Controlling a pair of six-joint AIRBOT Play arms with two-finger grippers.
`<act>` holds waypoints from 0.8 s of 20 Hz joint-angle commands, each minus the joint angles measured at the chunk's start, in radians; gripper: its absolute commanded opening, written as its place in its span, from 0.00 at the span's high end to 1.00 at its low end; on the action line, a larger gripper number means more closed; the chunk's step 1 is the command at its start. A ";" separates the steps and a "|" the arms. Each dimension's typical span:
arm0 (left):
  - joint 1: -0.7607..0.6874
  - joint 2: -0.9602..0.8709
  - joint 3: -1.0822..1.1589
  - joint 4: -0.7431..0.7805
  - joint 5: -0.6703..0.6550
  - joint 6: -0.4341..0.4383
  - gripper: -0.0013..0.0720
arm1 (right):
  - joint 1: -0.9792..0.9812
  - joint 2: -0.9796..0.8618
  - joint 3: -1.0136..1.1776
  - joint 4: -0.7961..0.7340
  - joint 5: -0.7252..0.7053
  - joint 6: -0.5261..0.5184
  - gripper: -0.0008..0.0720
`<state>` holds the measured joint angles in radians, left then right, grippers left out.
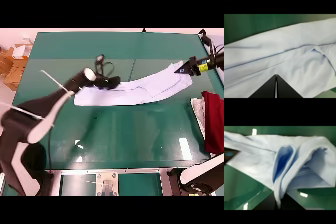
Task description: Fold the shirts.
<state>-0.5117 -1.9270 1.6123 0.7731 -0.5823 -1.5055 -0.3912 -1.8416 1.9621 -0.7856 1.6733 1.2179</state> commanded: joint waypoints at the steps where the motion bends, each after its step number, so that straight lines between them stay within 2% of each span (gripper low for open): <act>1: -0.116 -0.113 0.026 -0.217 0.225 0.086 0.95 | 0.069 0.108 0.007 0.002 0.033 0.037 0.96; 4: -0.155 -0.206 0.142 -0.238 0.198 0.092 0.95 | 0.146 0.146 0.010 0.008 0.029 0.040 0.96; 7: -0.164 -0.280 0.243 -0.243 0.103 0.089 0.95 | 0.201 0.148 0.016 0.009 0.026 0.040 0.96; 12: -0.149 -0.274 0.247 -0.260 0.036 0.082 0.95 | 0.222 0.148 0.016 0.009 -0.001 0.058 0.96; 14: -0.101 -0.242 0.247 -0.257 -0.076 0.084 0.95 | 0.223 0.148 0.016 0.013 -0.001 0.072 0.96; 16: -0.012 -0.186 0.247 -0.253 -0.245 0.134 0.95 | 0.230 0.148 0.016 0.036 -0.003 0.089 0.96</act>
<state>-0.5999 -2.1624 1.8534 0.5243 -0.6411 -1.4147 -0.1707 -1.6955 1.9770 -0.7719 1.6775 1.2827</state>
